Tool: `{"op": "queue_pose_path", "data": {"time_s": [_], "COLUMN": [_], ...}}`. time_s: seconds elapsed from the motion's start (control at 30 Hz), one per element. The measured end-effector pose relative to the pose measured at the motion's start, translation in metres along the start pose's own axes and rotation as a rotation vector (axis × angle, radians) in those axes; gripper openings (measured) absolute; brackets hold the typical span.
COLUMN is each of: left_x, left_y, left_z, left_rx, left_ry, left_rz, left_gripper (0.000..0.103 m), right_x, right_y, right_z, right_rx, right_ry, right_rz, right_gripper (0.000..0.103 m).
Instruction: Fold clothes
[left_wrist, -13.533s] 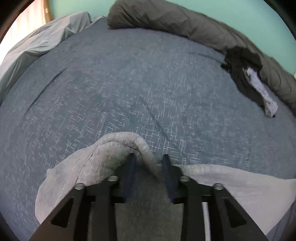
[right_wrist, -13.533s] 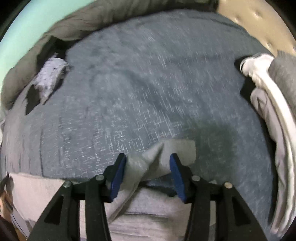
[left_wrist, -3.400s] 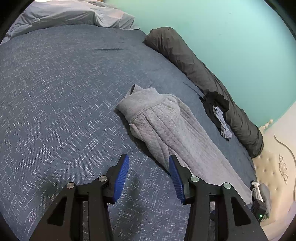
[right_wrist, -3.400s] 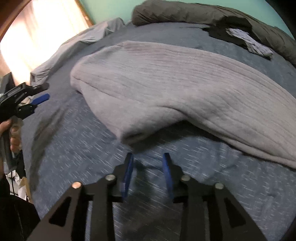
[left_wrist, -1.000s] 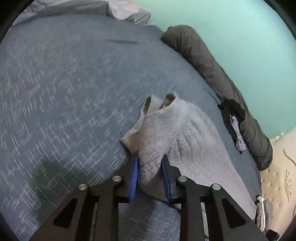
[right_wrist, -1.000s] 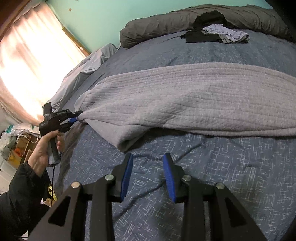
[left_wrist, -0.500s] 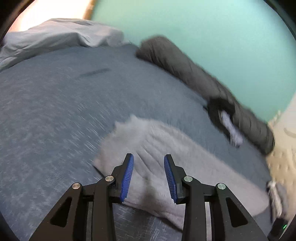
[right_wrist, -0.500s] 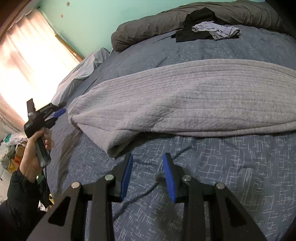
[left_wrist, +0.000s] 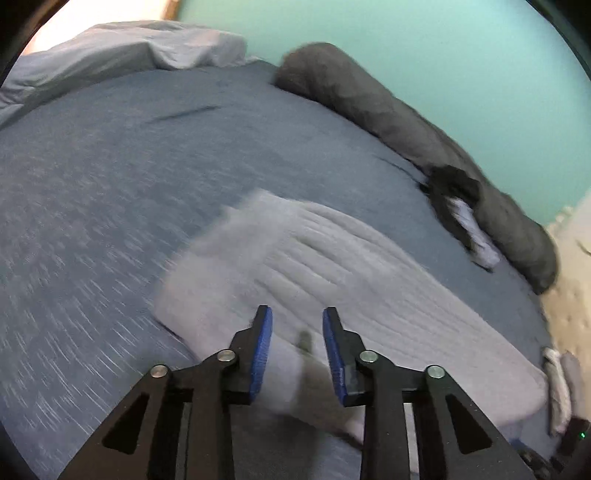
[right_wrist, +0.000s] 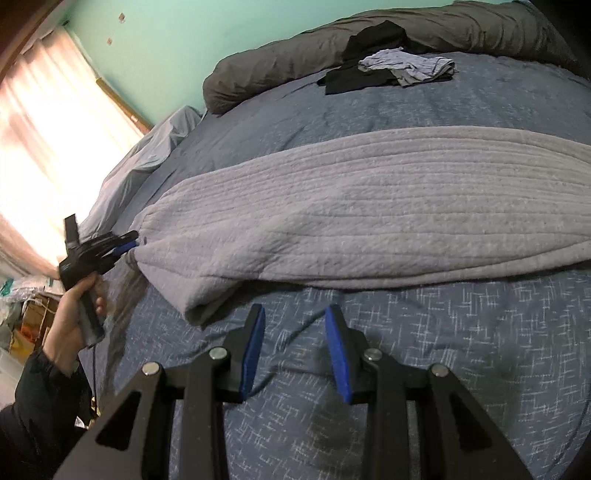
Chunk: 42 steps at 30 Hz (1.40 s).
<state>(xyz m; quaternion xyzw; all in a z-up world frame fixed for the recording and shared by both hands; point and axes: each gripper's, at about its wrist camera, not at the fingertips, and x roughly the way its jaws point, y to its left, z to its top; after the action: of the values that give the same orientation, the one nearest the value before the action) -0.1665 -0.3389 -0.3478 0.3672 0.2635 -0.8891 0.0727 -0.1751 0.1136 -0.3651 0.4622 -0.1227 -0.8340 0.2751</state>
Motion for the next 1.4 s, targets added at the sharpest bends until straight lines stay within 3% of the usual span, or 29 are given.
{"op": "queue_pose_path", "data": {"time_s": [0.1, 0.23, 0.53, 0.73, 0.8, 0.93, 0.97, 1.0, 1.03, 1.4], "left_x": [0.006, 0.038, 0.018, 0.041, 0.039, 0.019, 0.017, 0.015, 0.011, -0.007], "left_y": [-0.036, -0.048, -0.053, -0.068, -0.071, -0.079, -0.078, -0.078, -0.075, -0.067], "left_z": [-0.019, -0.043, -0.039, -0.054, -0.05, -0.044, -0.043, -0.042, -0.042, -0.036], "left_rx": [0.128, 0.235, 0.23, 0.327, 0.328, 0.326, 0.322, 0.316, 0.307, 0.253], "left_ry": [0.059, 0.143, 0.105, 0.165, 0.149, 0.101, 0.095, 0.09, 0.085, -0.018], "left_rz": [-0.051, 0.016, -0.002, 0.026, 0.03, 0.027, 0.022, 0.017, 0.017, 0.064], "left_gripper": [0.043, 0.043, 0.043, 0.048, 0.048, 0.049, 0.05, 0.051, 0.051, 0.072], "right_x": [0.004, 0.006, -0.002, -0.01, -0.018, -0.046, -0.053, -0.06, -0.067, -0.176], "right_y": [0.002, 0.008, 0.005, -0.009, -0.02, -0.064, -0.075, -0.086, -0.097, -0.284], "right_z": [0.004, 0.007, 0.006, 0.008, 0.011, 0.023, 0.025, 0.028, 0.031, 0.038], "right_rx": [0.014, 0.021, 0.009, 0.038, 0.064, 0.141, 0.16, 0.179, 0.2, 0.512], "right_ry": [-0.008, -0.016, -0.013, -0.024, -0.033, -0.078, -0.089, -0.1, -0.112, -0.217], "right_rz": [0.008, 0.027, 0.015, -0.002, -0.014, -0.084, -0.101, -0.118, -0.137, -0.47], "right_gripper": [0.034, 0.034, 0.034, 0.034, 0.034, 0.036, 0.041, 0.052, 0.054, 0.056]}}
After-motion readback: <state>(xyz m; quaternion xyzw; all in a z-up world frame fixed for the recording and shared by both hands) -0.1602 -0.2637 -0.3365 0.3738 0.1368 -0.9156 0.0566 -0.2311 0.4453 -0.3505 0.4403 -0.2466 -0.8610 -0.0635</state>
